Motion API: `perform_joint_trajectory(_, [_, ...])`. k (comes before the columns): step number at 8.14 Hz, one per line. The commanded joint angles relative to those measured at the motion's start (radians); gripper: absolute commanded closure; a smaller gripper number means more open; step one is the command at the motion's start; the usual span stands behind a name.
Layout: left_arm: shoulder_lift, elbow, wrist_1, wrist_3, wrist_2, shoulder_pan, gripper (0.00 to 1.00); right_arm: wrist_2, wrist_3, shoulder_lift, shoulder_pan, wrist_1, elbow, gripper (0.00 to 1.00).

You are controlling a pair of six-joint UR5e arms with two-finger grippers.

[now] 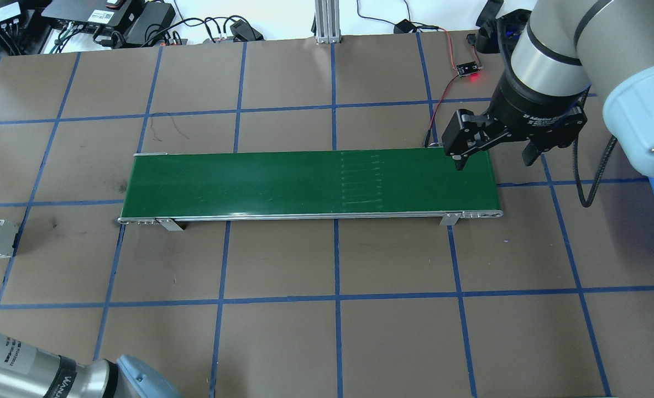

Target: Move button from left to right

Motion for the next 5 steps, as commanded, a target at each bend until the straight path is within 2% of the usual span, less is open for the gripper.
perform_joint_trajectory(1, [-0.001, -0.002, -0.003, 0.0, 0.019, 0.0, 0.0, 0.0, 0.0, 0.0, 0.0, 0.001, 0.0, 0.0])
perform_joint_trajectory(2, [-0.001, -0.002, -0.006, 0.0, 0.055, 0.003, 0.0, 0.001, 0.0, 0.0, 0.0, 0.002, 0.0, 0.0])
perform_joint_trajectory(4, [-0.001, -0.002, -0.013, 0.04, 0.067, 0.009, 0.03, 0.0, 0.0, 0.0, 0.0, 0.002, 0.0, 0.0])
perform_joint_trajectory(5, [-0.001, -0.002, -0.013, 0.043, 0.067, 0.009, 0.12, 0.0, 0.0, 0.002, 0.0, 0.002, -0.002, 0.0])
